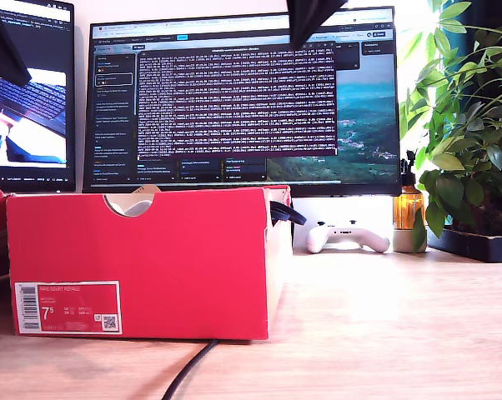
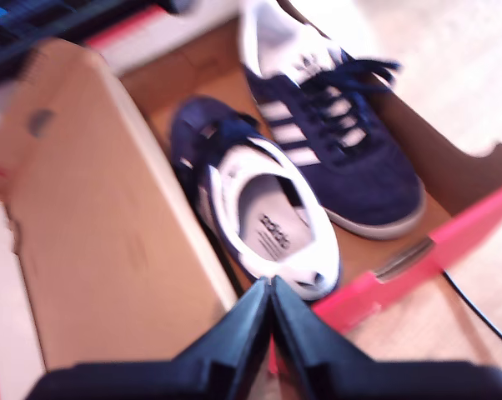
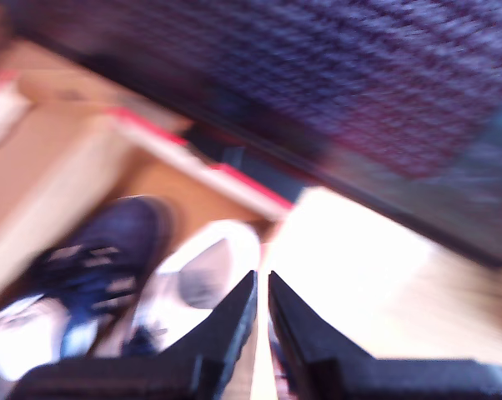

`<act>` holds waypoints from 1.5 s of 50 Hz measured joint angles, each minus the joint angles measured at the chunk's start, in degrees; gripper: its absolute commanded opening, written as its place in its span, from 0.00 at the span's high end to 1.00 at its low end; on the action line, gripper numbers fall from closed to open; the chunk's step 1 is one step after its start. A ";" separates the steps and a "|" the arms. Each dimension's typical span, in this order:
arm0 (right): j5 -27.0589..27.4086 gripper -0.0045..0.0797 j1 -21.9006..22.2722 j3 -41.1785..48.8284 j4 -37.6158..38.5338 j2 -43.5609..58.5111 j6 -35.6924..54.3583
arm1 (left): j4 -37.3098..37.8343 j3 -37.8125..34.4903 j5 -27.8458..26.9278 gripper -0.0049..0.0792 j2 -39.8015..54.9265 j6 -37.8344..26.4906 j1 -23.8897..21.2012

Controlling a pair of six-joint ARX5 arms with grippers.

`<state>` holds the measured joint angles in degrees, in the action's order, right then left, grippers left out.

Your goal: Pack the blue shoes by picking the first shoe and placing it inside the red shoebox, left side, then picking and rotating the second shoe and placing it in the shoebox

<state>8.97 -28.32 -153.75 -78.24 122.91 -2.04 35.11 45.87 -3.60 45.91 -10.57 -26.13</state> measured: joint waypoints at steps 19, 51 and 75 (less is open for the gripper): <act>2.23 0.95 10.14 0.00 0.09 -0.76 0.39 | -0.46 0.00 -2.32 0.95 -0.07 -2.03 4.42; 2.10 0.95 13.62 -1.11 9.73 -15.30 -0.44 | 4.28 0.00 -2.49 0.96 -0.07 2.91 4.96; 1.90 0.95 13.62 -0.24 20.63 -13.20 -0.83 | 4.28 0.00 -2.49 0.96 -0.07 2.91 4.96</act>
<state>10.87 -14.70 -153.99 -57.60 109.71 -2.87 39.40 45.87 -6.09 45.84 -7.66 -21.17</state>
